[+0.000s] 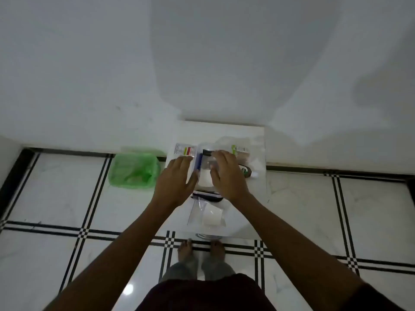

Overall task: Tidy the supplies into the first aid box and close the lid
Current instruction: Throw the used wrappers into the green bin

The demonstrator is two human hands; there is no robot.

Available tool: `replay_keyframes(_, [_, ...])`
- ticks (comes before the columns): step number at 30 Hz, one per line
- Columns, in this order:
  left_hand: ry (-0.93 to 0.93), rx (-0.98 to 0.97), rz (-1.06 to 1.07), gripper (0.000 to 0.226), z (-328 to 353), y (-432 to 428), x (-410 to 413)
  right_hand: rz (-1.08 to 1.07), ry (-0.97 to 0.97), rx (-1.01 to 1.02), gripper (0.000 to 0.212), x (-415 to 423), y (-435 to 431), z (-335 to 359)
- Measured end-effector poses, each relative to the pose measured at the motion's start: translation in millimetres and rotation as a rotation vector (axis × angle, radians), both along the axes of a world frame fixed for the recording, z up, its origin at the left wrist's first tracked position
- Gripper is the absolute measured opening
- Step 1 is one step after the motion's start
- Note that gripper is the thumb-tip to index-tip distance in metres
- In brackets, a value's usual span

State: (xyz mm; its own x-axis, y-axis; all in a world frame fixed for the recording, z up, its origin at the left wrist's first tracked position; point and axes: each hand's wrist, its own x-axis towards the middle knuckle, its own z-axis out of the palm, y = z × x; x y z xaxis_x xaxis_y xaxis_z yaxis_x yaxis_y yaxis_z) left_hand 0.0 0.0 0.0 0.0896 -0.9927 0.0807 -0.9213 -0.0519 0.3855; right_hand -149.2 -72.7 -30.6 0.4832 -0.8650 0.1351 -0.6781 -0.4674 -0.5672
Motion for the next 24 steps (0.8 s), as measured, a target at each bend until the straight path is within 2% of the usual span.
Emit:
replay_keyframes(3, [0.110,0.099,0.233,0.025,-7.8,1.4,-6.3,0.125,0.108,0.076,0.023,3.3,-16.4,-8.4])
replay_keyframes(6, [0.168,0.469,0.398,0.030,-31.2,11.0,-13.3,0.316,0.347,0.107,0.035,11.6,-33.2,-18.4])
replay_keyframes(8, [0.211,0.675,0.449,0.040,-55.1,18.8,-15.9,0.434,0.480,0.086,0.043,20.4,-42.0,-25.9])
replay_keyframes(10, [0.313,0.781,0.536,0.057,-79.1,28.5,-23.9,0.554,0.612,0.029,0.048,26.9,-47.6,-33.1])
replay_keyframes(12, [0.404,0.816,0.658,0.094,-97.8,33.4,-34.3,0.646,0.722,-0.033,0.050,29.4,-50.6,-40.1])
replay_keyframes(14, [0.402,0.784,0.739,0.105,-112.1,35.0,-43.8,0.689,0.794,-0.114,0.053,29.1,-51.8,-51.6])
replay_keyframes(17, [0.396,0.728,0.767,0.097,-134.4,41.2,-53.0,0.700,0.829,-0.137,0.051,27.0,-50.0,-64.3])
replay_keyframes(19, [0.509,0.690,0.795,0.085,-149.5,44.7,-52.5,0.696,0.830,-0.155,0.048,27.1,-50.9,-65.6])
replay_keyframes(23, [0.548,0.730,0.637,0.028,-156.7,46.8,-45.5,0.659,0.789,-0.279,0.030,23.4,-54.4,-55.1])
replay_keyframes(24, [0.559,0.718,0.594,0.020,-152.0,47.0,-42.6,0.640,0.779,-0.306,0.029,21.5,-56.0,-49.6])
